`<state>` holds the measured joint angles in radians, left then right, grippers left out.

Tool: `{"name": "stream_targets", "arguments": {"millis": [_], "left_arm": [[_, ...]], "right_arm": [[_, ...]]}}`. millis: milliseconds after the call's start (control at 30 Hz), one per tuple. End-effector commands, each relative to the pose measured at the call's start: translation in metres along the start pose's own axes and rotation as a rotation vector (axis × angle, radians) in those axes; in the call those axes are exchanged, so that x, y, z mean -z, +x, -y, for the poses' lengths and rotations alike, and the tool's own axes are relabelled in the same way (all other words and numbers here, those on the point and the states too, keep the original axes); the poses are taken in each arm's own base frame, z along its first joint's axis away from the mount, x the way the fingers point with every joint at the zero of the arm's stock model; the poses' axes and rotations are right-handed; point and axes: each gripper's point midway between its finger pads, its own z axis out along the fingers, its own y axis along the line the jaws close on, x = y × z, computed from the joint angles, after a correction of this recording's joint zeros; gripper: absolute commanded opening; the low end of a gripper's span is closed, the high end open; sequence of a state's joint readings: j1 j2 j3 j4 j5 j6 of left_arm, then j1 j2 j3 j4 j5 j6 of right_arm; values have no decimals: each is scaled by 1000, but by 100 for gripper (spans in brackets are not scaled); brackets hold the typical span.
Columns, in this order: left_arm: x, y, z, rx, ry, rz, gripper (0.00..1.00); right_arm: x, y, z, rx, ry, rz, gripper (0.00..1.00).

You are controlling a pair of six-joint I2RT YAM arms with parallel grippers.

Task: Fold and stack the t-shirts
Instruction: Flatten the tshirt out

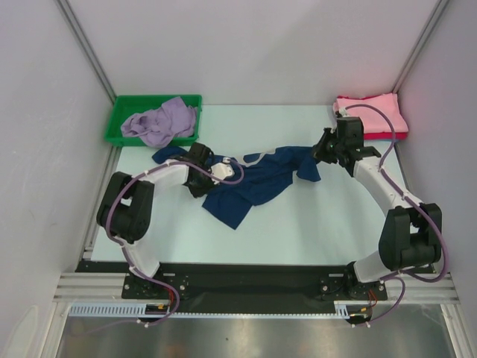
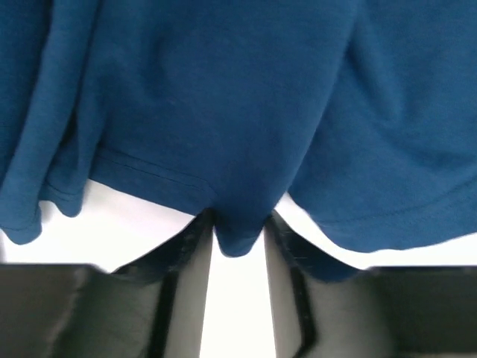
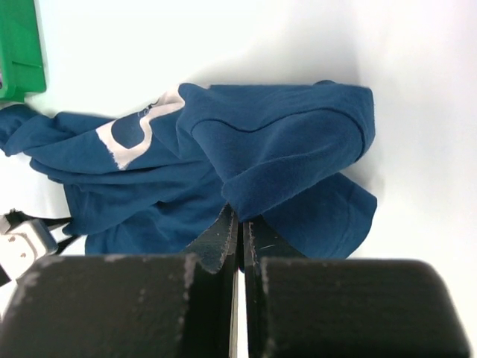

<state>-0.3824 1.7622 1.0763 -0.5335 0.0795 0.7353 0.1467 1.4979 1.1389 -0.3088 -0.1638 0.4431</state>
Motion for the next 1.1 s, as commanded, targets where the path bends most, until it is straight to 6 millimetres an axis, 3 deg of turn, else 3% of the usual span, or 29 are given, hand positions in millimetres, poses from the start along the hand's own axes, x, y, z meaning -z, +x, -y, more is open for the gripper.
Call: {"name": "stream_targets", "arguments": {"millis": [0,167,267,300,367,400,433,467,500,533,567,633,667,733,767,833,867,967,1033,1067], "left_arm": [[-5,-8,-18,-17,-36,9,33],[-2,-9,-11,2,0,13,0],[41,-26,-20,77,-25,76,0],[72,-34,-32,106,-72,138,0],[123,-48,-50,167,-113,220,0],[149,-53,-56,180,-145,263,0],[183,-57,-63,184,-202,318,0],[219,-64,-69,178,-248,364,1],[241,-62,-75,182,-290,386,0],[269,-63,-75,172,-337,424,0],[300,-65,-77,160,-382,454,0],[337,-64,-76,151,-452,486,0],[371,-64,-71,142,-501,529,0],[403,-61,-67,144,-561,560,0],[433,-59,-62,142,-613,600,0],[461,-52,-59,151,-685,619,0],[482,-49,-55,151,-735,651,0],[490,-45,-56,155,-780,665,0],[475,-49,-62,158,-762,653,0],[468,-53,-66,165,-747,652,0]], "right_arm": [[13,-16,-13,25,-45,64,0],[22,-23,-14,24,-39,86,0],[46,-37,-9,9,-8,106,0],[59,-51,-14,9,-15,137,0],[82,-60,-14,1,-7,151,0],[104,-76,-12,-10,-11,202,0],[125,-92,-19,-10,-32,249,0],[139,-92,-28,-10,-66,238,0],[156,-107,-18,-32,-52,278,0],[185,-124,-34,-10,-89,340,0],[197,-123,-37,-7,-92,330,0],[226,-134,-50,29,-106,379,0],[248,-141,-61,45,-121,412,0],[273,-148,-73,61,-142,452,0],[296,-152,-85,73,-170,487,0],[316,-153,-95,75,-194,514,0],[336,-152,-104,86,-216,545,0],[350,-149,-110,69,-239,572,0],[335,-147,-108,60,-259,543,0],[331,-155,-110,67,-270,568,0]]}}
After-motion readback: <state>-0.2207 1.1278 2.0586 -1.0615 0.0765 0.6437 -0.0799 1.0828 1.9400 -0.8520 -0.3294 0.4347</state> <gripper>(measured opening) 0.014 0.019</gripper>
